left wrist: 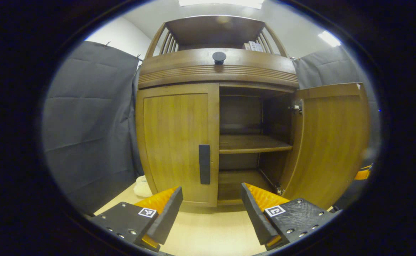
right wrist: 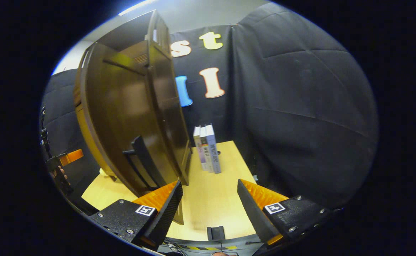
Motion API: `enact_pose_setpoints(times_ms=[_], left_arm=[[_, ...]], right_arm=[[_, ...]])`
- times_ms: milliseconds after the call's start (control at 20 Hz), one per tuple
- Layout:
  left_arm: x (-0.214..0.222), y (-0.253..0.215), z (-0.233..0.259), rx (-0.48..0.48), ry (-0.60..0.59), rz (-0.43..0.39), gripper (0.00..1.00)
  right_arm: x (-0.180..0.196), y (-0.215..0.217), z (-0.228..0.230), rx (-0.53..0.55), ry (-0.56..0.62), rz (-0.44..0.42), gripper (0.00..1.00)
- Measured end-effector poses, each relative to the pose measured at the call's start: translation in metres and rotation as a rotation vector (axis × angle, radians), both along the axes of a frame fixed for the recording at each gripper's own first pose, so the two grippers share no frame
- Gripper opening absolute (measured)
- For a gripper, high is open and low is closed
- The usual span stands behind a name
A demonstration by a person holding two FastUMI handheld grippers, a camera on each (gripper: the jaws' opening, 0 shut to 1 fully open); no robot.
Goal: Open the right door of the double-door shoe cabinet with the right hand, and open the left door with the left hand.
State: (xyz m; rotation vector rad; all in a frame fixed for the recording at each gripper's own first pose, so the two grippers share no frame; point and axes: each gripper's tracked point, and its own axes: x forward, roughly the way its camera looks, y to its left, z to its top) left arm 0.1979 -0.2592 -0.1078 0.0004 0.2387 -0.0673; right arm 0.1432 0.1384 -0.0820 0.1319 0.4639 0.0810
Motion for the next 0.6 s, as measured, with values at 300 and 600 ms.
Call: enact_pose_setpoints(times_ms=[300, 600], left_arm=[[0.081, 0.016, -0.01, 0.005, 0.004, -0.034, 1.0], [0.155, 0.023, -0.032, -0.022, 0.0, -0.069, 0.94]], right_arm=[[-0.016, -0.027, 0.014, -0.033, -0.022, -0.243, 0.95], [-0.035, -0.016, 0.028, -0.046, -0.065, -0.391, 0.91]])
